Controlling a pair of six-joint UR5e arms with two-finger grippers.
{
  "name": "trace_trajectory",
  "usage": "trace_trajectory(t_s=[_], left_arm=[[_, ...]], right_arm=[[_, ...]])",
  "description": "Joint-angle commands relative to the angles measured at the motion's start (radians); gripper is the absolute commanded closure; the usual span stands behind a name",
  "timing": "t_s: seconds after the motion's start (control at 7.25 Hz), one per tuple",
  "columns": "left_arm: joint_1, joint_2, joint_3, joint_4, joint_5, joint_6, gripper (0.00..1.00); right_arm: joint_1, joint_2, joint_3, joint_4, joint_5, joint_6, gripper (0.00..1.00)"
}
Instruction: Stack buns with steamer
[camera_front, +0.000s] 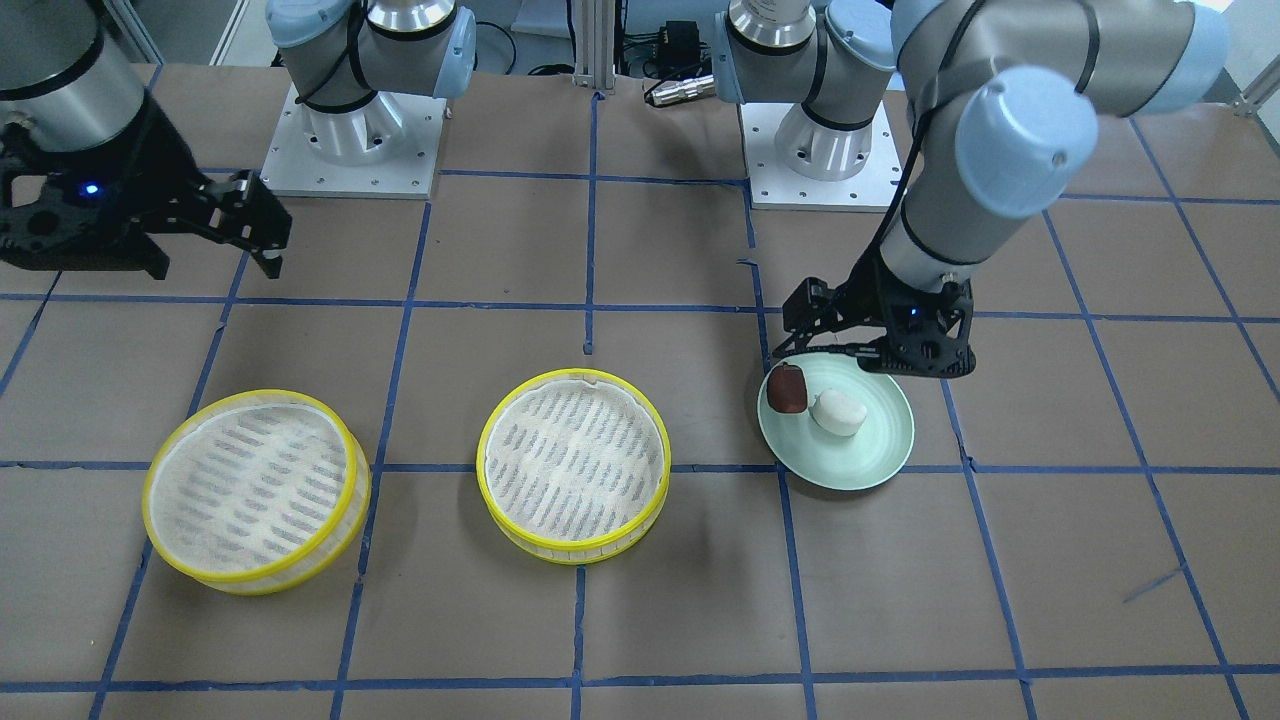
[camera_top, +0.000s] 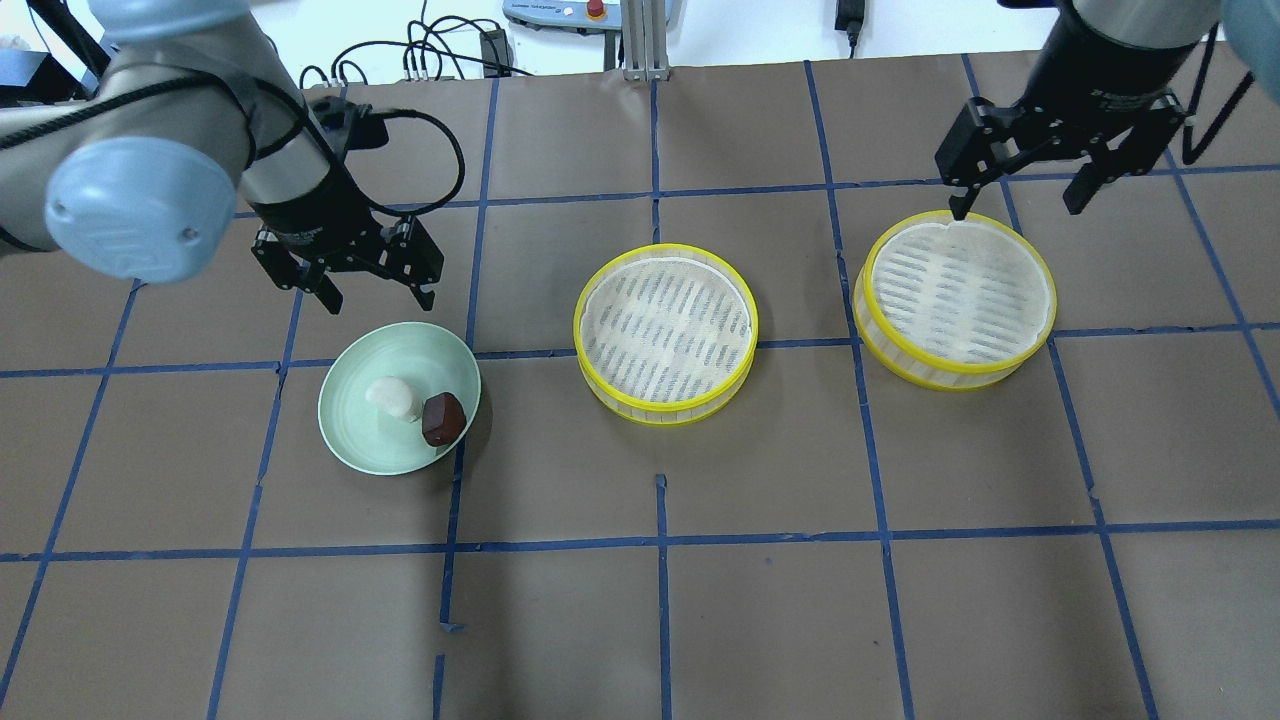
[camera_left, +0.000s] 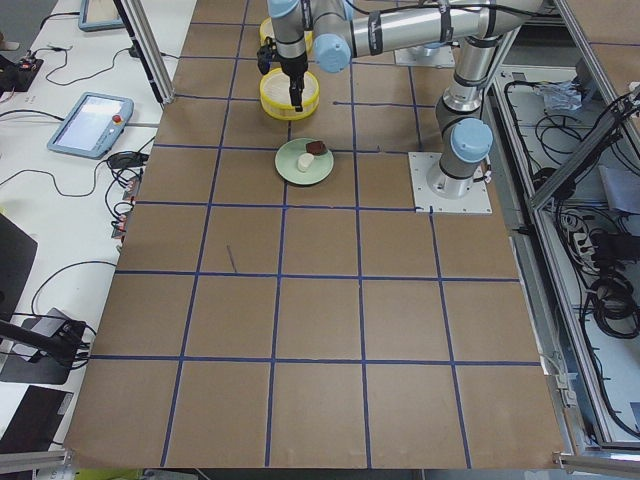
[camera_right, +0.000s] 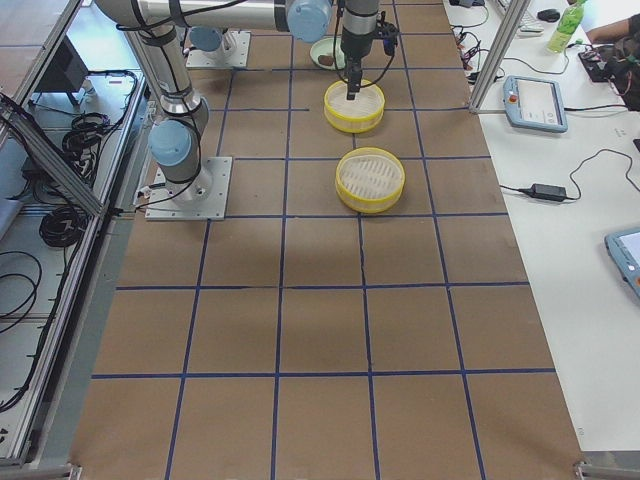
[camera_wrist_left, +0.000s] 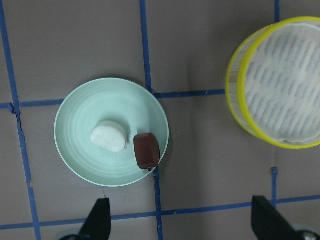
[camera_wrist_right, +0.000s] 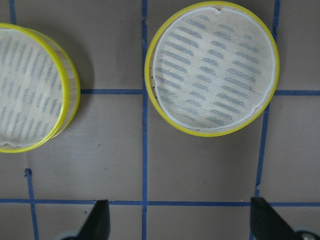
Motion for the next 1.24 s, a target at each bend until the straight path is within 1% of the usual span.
trace_trajectory(t_s=[0.0,0.14,0.28,0.41,0.55,0.83,0.97,1.1], left_arm=[[0.008,-0.145,-0.064,0.177,0.111,0.143,0.0],[0.02,-0.181,-0.124,0.245,0.11,0.174,0.05],[0.046,-0.183,-0.192,0.315,0.103,0.193,0.05],[0.069,-0.187,-0.217,0.349,0.1,0.194,0.07],[0.071,-0.204,-0.222,0.348,0.071,0.193,0.14],[0.071,-0.204,-0.21,0.342,0.078,0.191,0.65],[0.074,-0.196,-0.202,0.339,0.078,0.19,0.76],[0.074,-0.178,-0.178,0.324,0.072,0.168,0.78]], right_arm=[[-0.108,0.059,0.038,-0.126,-0.001,-0.099,0.0],[-0.123,0.102,0.04,-0.181,-0.002,-0.126,0.0],[-0.129,0.139,0.041,-0.203,-0.001,-0.152,0.0],[-0.152,0.207,0.05,-0.281,-0.001,-0.179,0.0],[-0.175,0.231,0.072,-0.319,0.001,-0.205,0.0],[-0.177,0.241,0.119,-0.391,-0.002,-0.229,0.0],[-0.177,0.282,0.133,-0.474,-0.002,-0.23,0.0],[-0.179,0.322,0.139,-0.49,-0.002,-0.232,0.0]])
